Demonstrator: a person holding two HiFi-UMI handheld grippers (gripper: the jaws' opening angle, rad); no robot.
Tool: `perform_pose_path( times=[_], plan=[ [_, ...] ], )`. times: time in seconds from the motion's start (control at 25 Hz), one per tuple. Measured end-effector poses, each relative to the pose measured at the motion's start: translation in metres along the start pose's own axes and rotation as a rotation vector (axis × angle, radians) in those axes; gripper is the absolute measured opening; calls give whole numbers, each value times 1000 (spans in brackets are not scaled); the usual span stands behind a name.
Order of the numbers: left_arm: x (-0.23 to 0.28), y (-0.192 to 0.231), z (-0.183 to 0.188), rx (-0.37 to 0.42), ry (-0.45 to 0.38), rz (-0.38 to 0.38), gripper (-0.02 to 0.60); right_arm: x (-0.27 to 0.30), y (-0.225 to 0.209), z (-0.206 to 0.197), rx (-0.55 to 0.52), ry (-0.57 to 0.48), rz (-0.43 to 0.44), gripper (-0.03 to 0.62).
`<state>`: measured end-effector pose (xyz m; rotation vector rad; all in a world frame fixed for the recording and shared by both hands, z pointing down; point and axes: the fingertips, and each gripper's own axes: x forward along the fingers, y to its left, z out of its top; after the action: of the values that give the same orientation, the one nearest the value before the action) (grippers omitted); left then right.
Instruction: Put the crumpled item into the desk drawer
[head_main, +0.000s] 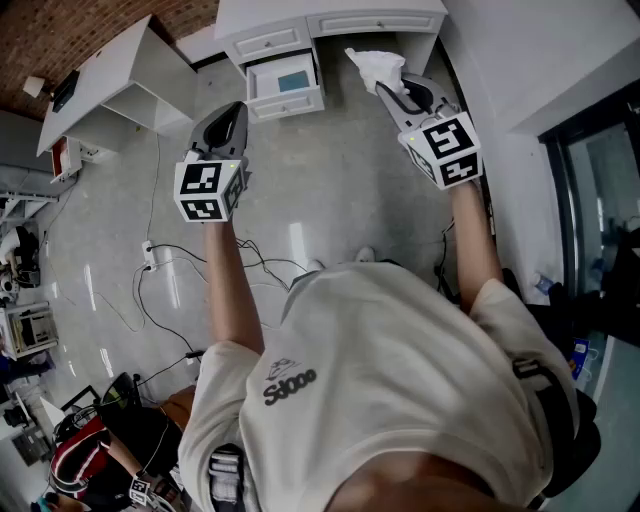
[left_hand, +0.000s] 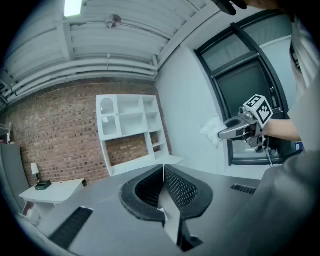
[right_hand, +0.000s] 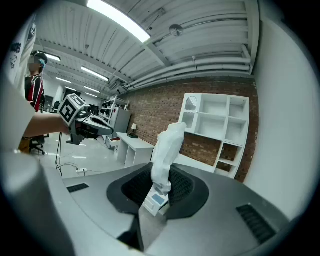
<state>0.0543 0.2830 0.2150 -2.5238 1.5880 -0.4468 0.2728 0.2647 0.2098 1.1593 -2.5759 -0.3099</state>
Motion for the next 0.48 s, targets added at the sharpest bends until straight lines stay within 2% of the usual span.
perform_pose_path(
  times=[0.48],
  plan=[
    [7,-5,-4,7,9,21,21,2,-12,-8,28,-28,40,67]
  ],
)
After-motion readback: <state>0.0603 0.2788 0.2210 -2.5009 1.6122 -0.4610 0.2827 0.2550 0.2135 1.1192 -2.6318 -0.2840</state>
